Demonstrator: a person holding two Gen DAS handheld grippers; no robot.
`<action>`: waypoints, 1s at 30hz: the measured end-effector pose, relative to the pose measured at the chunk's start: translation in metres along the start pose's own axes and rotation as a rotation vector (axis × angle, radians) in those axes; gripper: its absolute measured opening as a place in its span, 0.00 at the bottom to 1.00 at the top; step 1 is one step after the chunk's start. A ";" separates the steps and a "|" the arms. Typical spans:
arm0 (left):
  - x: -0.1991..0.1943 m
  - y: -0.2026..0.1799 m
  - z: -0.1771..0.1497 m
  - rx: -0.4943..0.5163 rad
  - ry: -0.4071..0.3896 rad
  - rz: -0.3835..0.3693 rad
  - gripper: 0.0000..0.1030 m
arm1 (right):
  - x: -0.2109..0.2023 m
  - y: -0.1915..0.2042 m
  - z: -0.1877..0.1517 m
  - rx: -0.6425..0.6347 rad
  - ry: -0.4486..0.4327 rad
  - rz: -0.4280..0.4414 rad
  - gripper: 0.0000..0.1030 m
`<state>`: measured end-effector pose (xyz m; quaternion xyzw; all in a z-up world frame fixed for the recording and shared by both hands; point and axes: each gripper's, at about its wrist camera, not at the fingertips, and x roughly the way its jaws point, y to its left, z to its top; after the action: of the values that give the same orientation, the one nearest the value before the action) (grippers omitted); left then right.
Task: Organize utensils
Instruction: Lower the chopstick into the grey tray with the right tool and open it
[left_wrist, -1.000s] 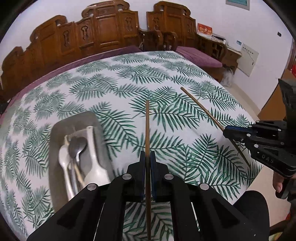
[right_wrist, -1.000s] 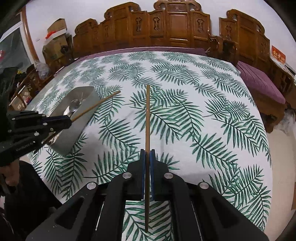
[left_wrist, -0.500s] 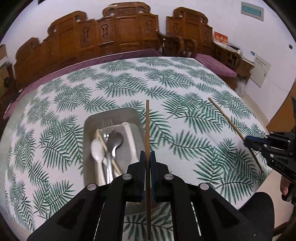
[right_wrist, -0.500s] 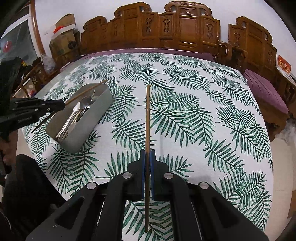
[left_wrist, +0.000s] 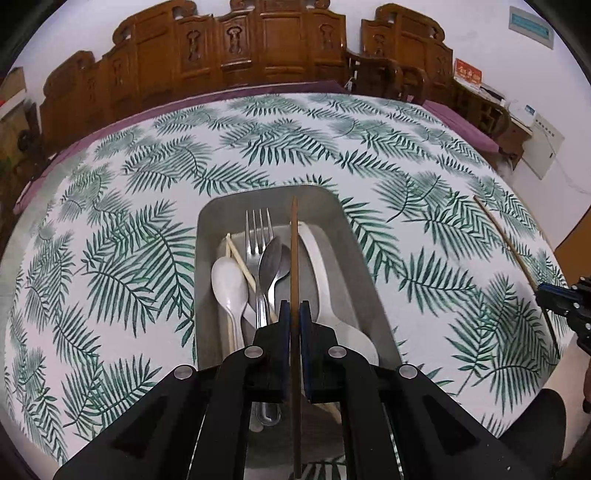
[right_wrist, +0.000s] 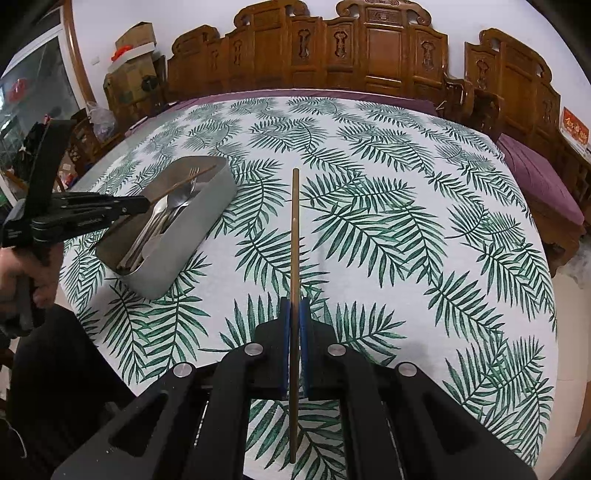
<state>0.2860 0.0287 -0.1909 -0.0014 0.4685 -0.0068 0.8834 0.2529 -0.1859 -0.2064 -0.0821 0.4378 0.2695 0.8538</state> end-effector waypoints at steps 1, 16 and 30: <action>0.002 0.001 0.000 -0.002 0.003 -0.002 0.04 | 0.001 0.000 0.000 0.001 0.002 0.001 0.06; -0.015 0.014 -0.012 -0.053 -0.023 -0.027 0.39 | 0.004 0.011 0.004 -0.006 0.002 0.019 0.06; -0.069 0.032 -0.024 -0.035 -0.127 0.003 0.89 | 0.016 0.061 0.028 -0.050 -0.010 0.069 0.06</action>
<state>0.2273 0.0621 -0.1472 -0.0167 0.4117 0.0027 0.9112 0.2476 -0.1176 -0.1956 -0.0871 0.4294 0.3101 0.8437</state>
